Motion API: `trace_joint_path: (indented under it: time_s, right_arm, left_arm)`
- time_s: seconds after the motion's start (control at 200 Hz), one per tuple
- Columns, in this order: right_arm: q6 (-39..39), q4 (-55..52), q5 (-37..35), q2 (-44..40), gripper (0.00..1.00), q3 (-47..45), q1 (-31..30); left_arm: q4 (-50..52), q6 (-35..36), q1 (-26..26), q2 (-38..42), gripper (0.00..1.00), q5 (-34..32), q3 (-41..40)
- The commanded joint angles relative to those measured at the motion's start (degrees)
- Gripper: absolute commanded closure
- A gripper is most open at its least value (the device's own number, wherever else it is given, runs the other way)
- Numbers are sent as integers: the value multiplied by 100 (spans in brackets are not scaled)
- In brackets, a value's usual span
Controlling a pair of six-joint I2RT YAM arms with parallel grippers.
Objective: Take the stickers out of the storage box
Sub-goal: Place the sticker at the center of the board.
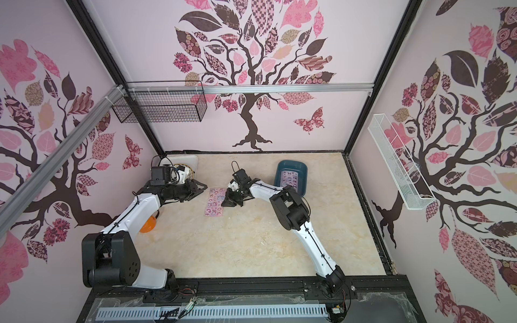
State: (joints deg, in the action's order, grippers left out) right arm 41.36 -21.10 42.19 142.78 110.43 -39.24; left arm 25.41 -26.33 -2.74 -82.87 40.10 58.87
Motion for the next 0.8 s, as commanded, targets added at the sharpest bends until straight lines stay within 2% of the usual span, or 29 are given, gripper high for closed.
trace_joint_path:
  time_s: [0.0,0.345,0.52,0.625,0.795]
  right_arm:
    - [96,24,-185,331,100,216,-98]
    - [39,-833,-341,1157,100,1849,-305]
    - [-1,-882,-405,1247,100,1943,-304]
    - [-78,-962,-324,1214,94,1973,-305]
    - [-317,-985,-598,792,81,1618,-301]
  left_arm:
    - [-162,-28,8,-16,58,132,-15]
    - [-226,-66,18,-27,58,200,-51]
    - [-239,-66,27,-27,58,213,-69]
    - [-243,-57,72,-36,58,219,-60]
    - [-236,-37,81,-3,58,174,-74]
